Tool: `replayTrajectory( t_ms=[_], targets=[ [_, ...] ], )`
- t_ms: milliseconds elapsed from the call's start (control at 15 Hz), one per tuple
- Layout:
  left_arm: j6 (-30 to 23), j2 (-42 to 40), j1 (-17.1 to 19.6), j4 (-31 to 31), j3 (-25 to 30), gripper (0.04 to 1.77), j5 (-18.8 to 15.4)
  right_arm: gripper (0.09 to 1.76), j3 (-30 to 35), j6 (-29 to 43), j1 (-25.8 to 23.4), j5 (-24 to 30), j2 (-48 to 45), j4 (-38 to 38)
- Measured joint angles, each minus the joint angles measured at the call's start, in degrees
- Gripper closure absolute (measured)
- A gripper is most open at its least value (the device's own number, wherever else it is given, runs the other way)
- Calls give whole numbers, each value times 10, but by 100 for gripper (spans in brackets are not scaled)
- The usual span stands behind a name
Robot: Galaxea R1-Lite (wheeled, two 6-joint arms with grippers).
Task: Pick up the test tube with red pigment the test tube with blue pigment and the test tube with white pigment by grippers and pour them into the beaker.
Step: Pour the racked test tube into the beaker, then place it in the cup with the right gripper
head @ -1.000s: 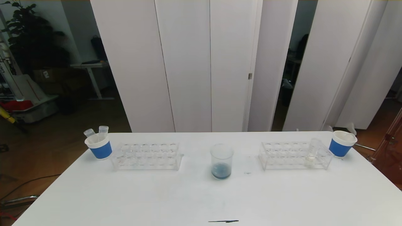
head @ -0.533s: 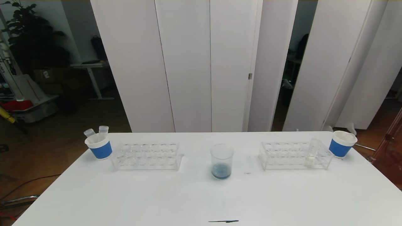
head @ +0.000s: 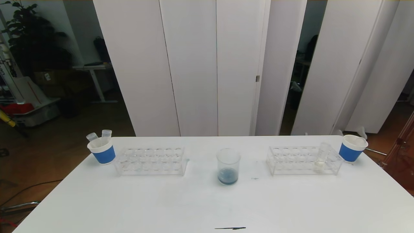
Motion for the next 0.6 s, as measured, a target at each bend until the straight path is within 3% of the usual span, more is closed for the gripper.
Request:
replayTrajectory(
  t_ms=[600],
  targets=[
    [-12,0,0,3,4,6,-3,12,0,0,0,0,0,0]
  ],
)
